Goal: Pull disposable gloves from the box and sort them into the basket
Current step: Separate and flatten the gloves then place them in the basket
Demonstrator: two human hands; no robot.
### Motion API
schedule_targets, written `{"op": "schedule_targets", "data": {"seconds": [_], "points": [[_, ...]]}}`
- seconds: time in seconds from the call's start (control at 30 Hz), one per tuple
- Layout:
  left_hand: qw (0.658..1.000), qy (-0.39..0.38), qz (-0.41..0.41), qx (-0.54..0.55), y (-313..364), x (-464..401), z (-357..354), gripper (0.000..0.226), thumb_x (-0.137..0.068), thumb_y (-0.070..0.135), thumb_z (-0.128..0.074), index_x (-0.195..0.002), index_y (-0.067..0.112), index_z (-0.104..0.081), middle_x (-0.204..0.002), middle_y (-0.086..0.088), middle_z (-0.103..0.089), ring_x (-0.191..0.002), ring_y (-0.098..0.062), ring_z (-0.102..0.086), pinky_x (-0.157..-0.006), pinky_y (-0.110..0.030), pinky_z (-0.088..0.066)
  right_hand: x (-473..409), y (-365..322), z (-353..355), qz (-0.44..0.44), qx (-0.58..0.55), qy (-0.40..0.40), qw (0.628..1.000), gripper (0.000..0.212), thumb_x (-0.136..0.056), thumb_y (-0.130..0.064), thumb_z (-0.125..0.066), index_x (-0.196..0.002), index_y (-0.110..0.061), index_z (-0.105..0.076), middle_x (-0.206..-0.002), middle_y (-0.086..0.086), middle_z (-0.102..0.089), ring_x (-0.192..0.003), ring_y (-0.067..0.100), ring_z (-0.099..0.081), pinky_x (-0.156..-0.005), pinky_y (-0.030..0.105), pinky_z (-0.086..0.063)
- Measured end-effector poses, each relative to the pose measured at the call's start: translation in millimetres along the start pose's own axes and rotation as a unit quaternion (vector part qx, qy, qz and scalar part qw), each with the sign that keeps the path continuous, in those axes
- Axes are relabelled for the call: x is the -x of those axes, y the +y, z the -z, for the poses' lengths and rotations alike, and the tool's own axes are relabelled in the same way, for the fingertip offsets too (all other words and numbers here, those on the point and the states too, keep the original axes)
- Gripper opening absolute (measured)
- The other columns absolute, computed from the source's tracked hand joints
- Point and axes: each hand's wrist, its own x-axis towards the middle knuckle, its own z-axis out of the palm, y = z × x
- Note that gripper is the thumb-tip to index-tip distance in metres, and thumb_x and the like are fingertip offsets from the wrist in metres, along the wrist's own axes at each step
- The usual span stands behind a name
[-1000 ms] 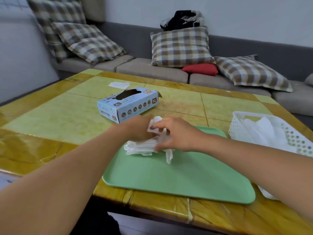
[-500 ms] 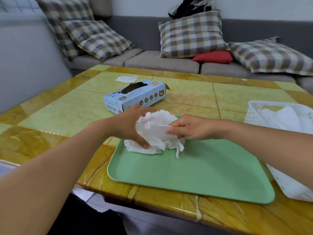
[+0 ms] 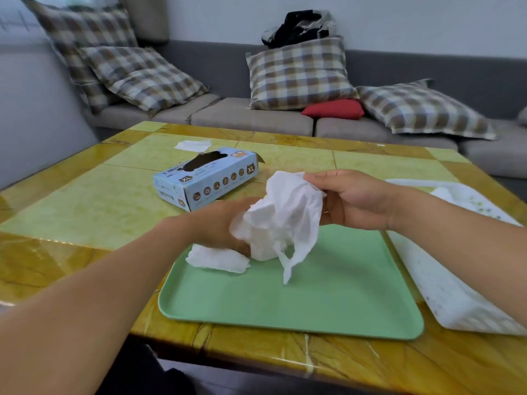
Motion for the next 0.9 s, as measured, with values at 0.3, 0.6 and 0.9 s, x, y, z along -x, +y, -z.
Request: {"op": "schedule_targets", "data": {"seconds": [0.3,0.6,0.9], "points": [[0.985,0.001,0.100,-0.141,3,0,12,0.076,-0.073,0.072,-0.065,-0.135,0.030,-0.049,-0.131,0.001,-0.051,-0.115,-0.020,-0.048,-0.089,-0.037,-0.045,39,-23,27,-0.016,-0.040,0.068,0.997,0.044,-0.106,-0.039,-0.041,-0.121,-0.008,-0.067,-0.118,0.009,-0.065,-0.106,0.024,-0.062,-0.088,0.034,-0.053],[0.834,-0.009,-0.063,0.548,152,13,21,0.040,-0.088,0.036,-0.075,-0.121,0.015,-0.068,-0.115,-0.005,-0.075,-0.107,-0.023,-0.070,-0.090,-0.034,-0.054,62,-22,26,0.021,-0.038,0.018,0.999,0.046,-0.094,-0.023,-0.062,-0.136,-0.003,-0.059,-0.136,0.019,-0.061,-0.122,0.033,-0.061,-0.104,0.043,-0.050],[0.786,-0.095,0.001,0.611,150,-5,22,0.034,-0.093,0.016,-0.065,-0.127,0.012,-0.065,-0.121,-0.013,-0.072,-0.106,-0.027,-0.070,-0.090,-0.039,-0.058,78,-5,60,-0.048,-0.069,0.153,0.985,0.013,-0.093,-0.014,-0.065,-0.086,-0.008,-0.075,-0.087,0.008,-0.074,-0.071,0.017,-0.072,-0.065,0.028,-0.061]]}}
